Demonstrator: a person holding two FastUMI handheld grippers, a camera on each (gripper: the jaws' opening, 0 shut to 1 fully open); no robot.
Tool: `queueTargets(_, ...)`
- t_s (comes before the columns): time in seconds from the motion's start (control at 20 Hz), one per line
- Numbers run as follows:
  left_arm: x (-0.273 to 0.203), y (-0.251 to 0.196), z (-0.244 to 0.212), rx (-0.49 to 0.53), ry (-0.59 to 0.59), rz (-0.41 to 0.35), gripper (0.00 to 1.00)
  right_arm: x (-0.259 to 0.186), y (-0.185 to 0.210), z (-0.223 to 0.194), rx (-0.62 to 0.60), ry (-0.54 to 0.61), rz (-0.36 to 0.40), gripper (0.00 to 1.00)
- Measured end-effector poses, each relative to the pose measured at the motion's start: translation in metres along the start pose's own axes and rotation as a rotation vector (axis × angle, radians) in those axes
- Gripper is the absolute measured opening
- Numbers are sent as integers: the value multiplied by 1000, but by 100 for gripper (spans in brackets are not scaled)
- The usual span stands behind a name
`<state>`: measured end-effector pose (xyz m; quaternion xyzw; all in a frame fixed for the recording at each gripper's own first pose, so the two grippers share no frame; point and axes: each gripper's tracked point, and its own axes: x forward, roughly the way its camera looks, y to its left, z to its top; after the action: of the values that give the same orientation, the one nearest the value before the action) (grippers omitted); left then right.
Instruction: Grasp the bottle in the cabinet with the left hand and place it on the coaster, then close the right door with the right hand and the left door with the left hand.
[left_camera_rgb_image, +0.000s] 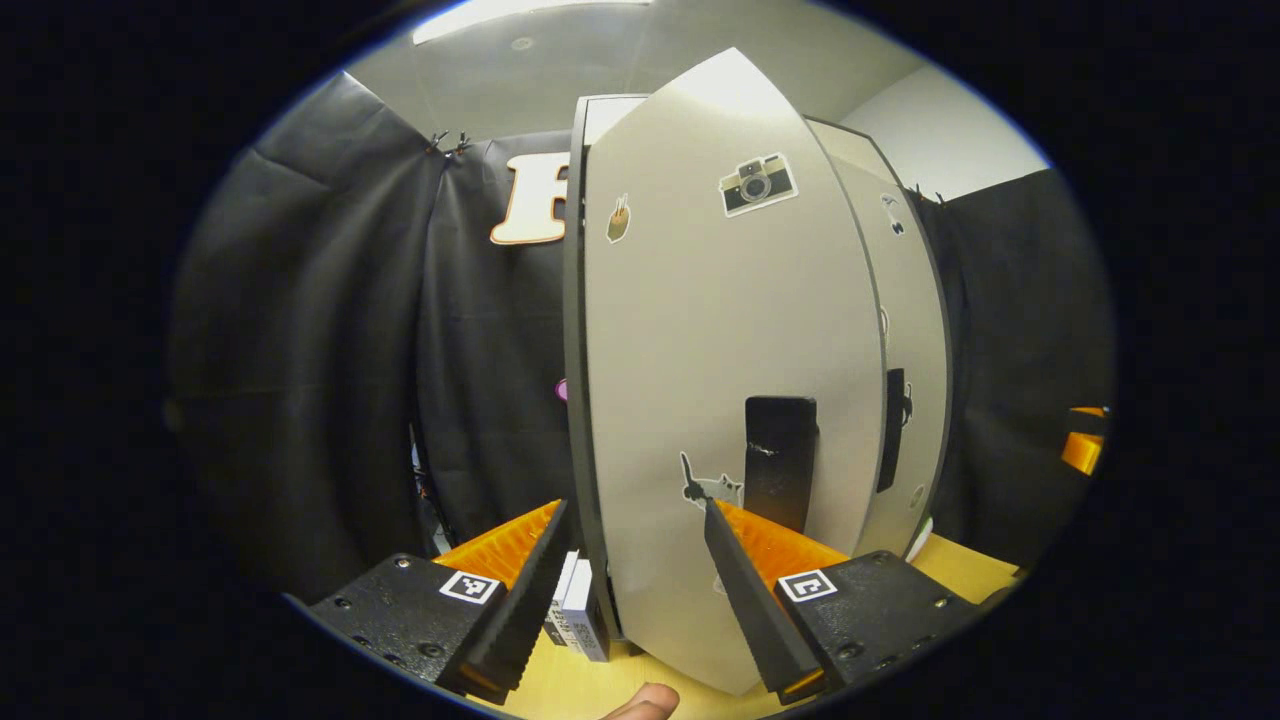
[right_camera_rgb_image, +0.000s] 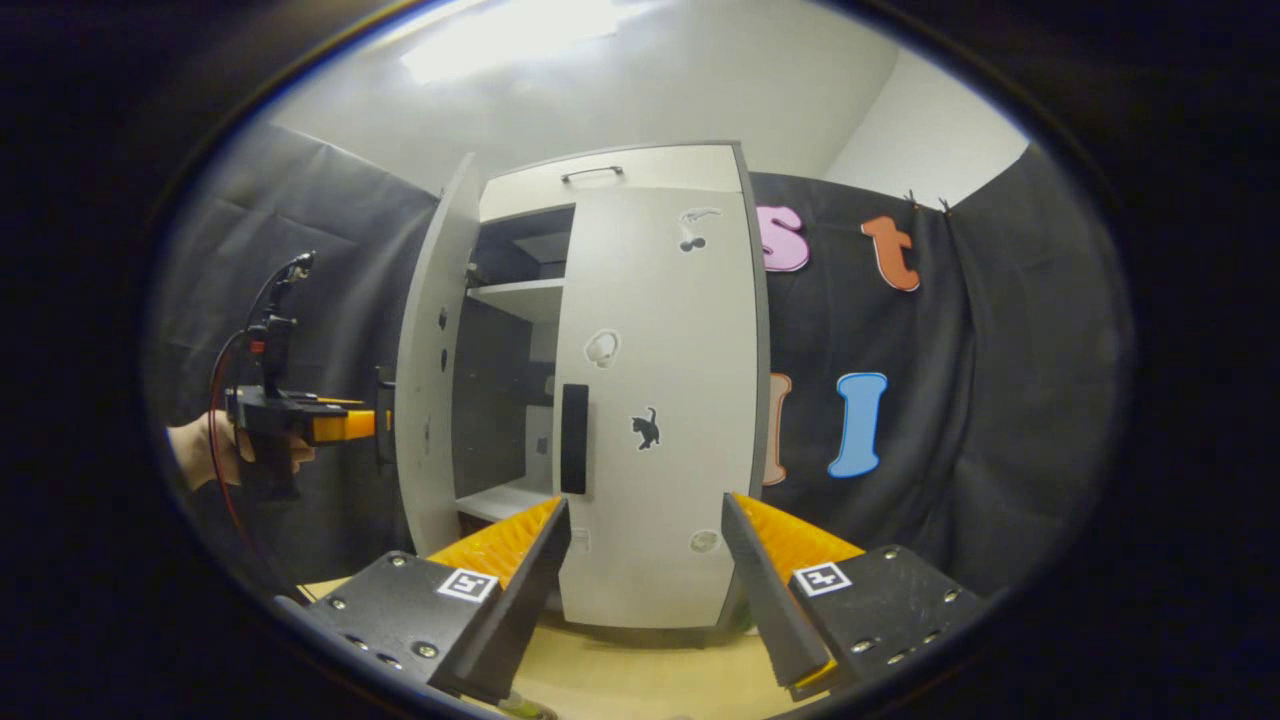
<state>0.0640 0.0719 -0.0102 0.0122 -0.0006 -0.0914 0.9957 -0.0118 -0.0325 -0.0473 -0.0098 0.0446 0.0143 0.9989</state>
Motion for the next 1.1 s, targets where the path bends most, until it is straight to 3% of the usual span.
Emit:
queueTargets(0.2,0,-17,-1,-11,7,-22,92,2,-1,3,-4,-7,-13,92)
queueTargets(0.45,-17,-38,-5,-23,13,-39,91,-5,3,3,9,-6,-16,92)
queueTargets(0.7,-58,-50,-10,-56,34,-14,92,-30,9,13,27,-10,5,92)
queueTargets(1.1,-132,-85,7,-83,34,6,92,-76,-2,25,27,-43,-32,89)
